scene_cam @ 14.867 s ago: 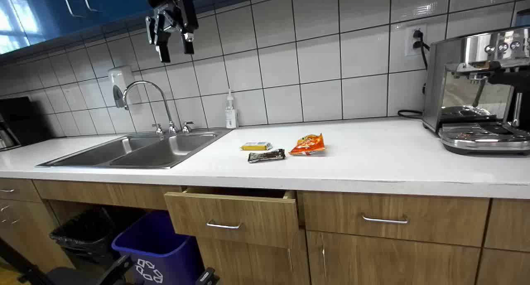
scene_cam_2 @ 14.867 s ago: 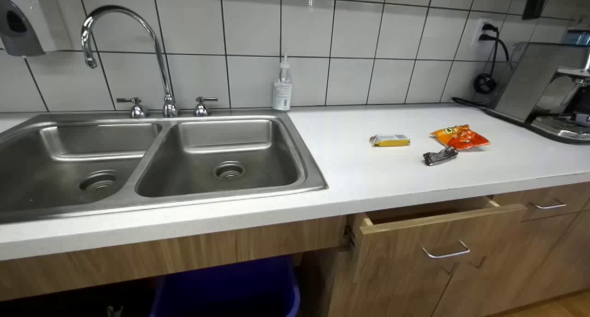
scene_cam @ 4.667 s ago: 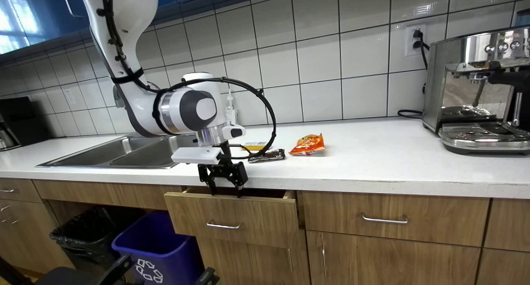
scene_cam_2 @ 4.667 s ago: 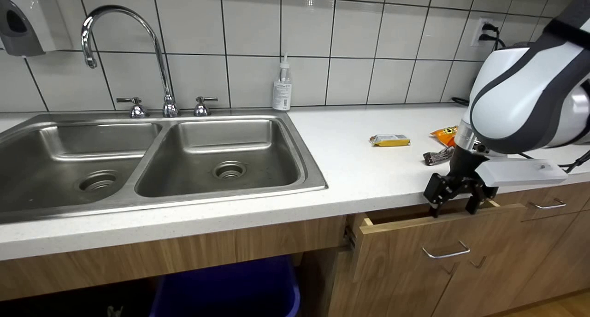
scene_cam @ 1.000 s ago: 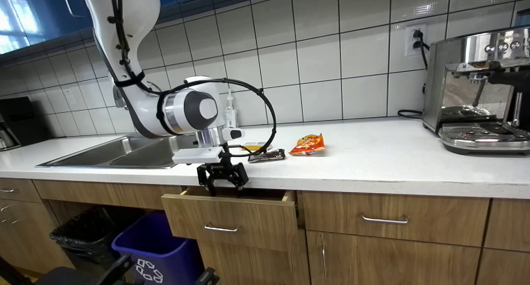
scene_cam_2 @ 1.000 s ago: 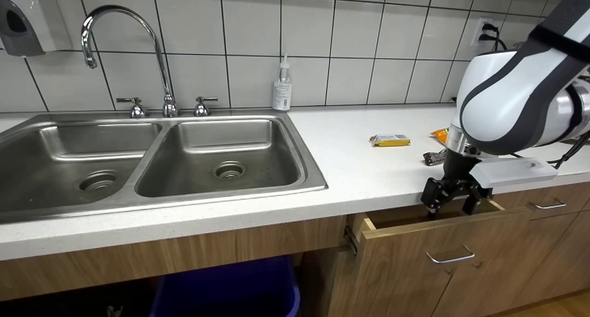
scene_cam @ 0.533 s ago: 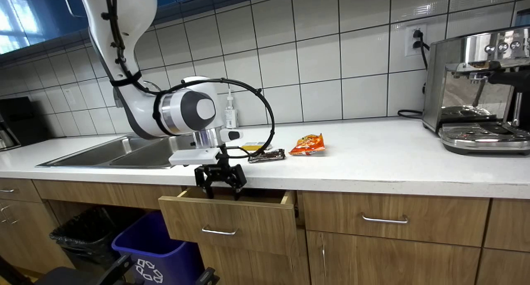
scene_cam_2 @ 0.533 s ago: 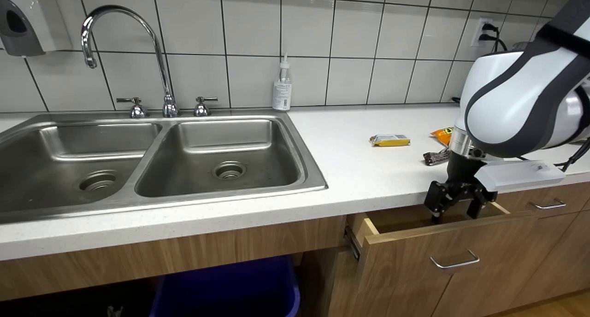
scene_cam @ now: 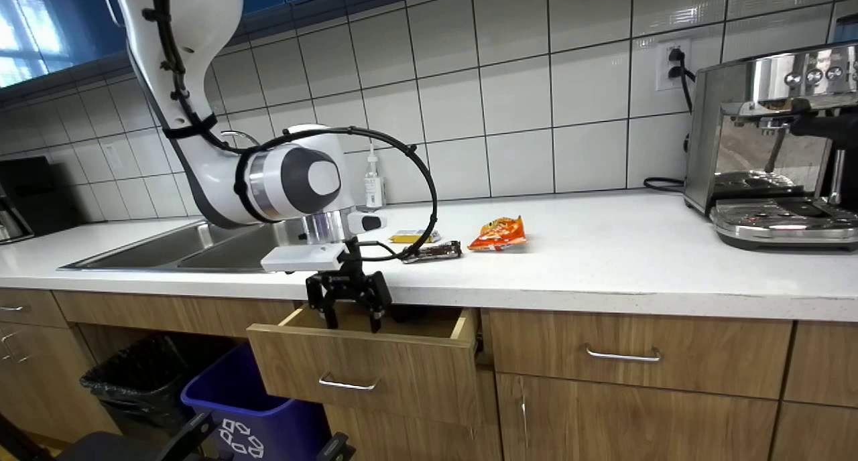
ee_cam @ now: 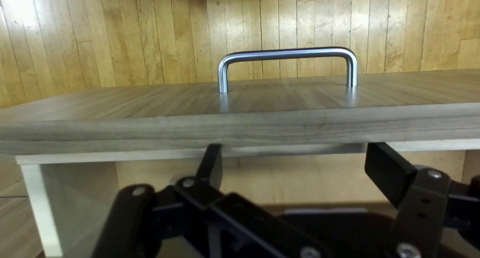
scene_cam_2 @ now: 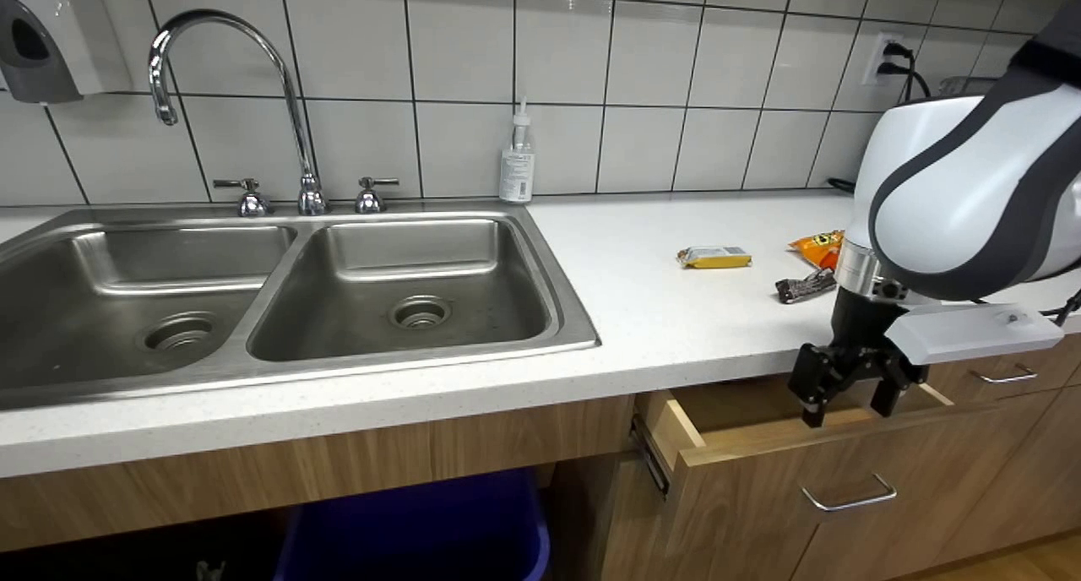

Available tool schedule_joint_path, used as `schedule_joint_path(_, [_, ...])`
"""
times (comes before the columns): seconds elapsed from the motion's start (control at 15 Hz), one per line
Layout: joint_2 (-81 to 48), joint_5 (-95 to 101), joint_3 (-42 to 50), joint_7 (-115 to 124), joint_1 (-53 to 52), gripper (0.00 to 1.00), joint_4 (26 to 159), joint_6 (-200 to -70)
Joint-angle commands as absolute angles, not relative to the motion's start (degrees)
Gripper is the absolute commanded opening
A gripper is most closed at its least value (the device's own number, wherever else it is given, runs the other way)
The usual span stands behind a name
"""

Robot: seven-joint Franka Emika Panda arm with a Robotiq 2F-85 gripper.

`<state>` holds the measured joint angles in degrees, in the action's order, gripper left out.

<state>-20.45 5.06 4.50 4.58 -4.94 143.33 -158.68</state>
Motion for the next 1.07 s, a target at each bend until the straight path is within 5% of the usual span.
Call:
schedule_joint_path(0.0, [-17.29, 6.66, 4.87, 7.70, -6.62, 1.00, 147.89, -157.63])
schedule_joint_path(1.0, [-13.68, 7.37, 4.68, 10.86, -7.42, 1.00, 154.92, -157.47])
